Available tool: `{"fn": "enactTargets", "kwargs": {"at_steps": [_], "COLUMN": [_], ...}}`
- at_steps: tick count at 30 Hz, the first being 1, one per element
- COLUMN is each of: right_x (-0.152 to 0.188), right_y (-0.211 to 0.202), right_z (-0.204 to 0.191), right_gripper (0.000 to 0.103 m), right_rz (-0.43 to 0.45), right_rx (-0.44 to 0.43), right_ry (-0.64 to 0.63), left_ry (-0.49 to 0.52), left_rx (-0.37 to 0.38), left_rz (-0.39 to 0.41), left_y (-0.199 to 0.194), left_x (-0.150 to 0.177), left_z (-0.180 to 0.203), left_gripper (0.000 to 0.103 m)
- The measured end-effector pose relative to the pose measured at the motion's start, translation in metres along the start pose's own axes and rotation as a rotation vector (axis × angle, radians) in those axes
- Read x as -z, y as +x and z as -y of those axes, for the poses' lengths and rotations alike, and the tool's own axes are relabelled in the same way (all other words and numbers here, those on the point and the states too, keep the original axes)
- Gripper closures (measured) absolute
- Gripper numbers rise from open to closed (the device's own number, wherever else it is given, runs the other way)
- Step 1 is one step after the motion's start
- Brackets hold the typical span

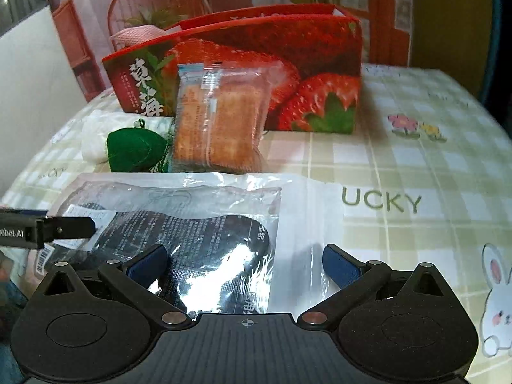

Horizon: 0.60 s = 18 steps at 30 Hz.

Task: Organize soft objects
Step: 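Move both open tools down to the clear bag of black fabric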

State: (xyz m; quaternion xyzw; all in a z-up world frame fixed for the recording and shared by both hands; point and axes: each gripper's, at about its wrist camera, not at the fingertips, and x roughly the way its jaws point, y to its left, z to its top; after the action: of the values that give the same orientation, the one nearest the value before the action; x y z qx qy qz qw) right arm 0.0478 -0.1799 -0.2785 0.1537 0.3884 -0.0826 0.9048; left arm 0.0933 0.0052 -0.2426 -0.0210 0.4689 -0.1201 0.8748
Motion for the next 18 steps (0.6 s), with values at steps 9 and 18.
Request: {"fn": "enactTargets", "kwargs": {"at_steps": [9, 18], "right_x": [0.0009, 0.0026], "right_y": [0.0017, 0.0012], "right_z": [-0.0008, -0.0014], "right_gripper": [0.0, 0.0], "right_rz": [0.024, 0.03], "right_rx": [0.0, 0.003], "right_ry": [0.005, 0.018], "left_ry": [0.002, 0.011], "left_rx": [0.004, 0.01], "left_rz": [0.002, 0.0], "left_y": [0.0021, 0.0006], "left_x": [-0.0024, -0.0019], "left_z": [0.0018, 0.0007], "left_gripper": [0.0, 0.0]}}
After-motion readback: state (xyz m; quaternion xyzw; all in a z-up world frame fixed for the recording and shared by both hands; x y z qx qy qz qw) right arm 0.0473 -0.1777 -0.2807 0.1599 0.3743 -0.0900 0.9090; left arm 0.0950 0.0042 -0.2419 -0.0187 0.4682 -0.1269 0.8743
